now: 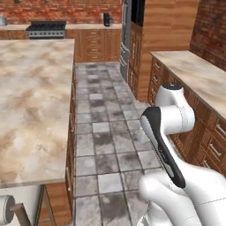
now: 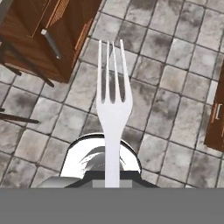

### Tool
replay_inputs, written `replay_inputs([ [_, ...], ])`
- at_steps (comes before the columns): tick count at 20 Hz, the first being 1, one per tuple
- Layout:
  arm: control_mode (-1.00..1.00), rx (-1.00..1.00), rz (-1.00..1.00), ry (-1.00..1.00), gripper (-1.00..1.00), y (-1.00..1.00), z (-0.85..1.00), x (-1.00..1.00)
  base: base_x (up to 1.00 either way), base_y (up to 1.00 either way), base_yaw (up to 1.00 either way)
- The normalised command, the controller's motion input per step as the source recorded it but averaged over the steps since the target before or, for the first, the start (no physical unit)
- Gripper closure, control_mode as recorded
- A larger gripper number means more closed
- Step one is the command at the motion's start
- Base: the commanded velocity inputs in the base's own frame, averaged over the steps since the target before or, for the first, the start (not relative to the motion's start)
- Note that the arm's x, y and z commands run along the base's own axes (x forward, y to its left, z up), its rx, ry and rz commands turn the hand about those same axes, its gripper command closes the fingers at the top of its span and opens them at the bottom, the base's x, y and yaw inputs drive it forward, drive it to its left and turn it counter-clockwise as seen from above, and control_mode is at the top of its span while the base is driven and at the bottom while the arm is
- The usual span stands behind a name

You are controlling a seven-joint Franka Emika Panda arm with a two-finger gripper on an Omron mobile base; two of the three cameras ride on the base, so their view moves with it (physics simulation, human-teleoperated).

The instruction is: Take the fork and place it on the left side of the plate. Then take the spoon and place it on the right side of the plate. Make sure they're directly next to the plate.

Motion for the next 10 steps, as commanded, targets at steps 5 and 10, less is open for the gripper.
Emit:
replay_inputs([
  [5, 1.0, 0.0, 0.0, 0.0, 1.0, 0.0, 0.0, 0.0, -1.0, 0.31, 0.02],
  [10, 1.0, 0.0, 0.0, 0.0, 1.0, 0.0, 0.0, 0.0, -1.0, 0.5, 0.0],
])
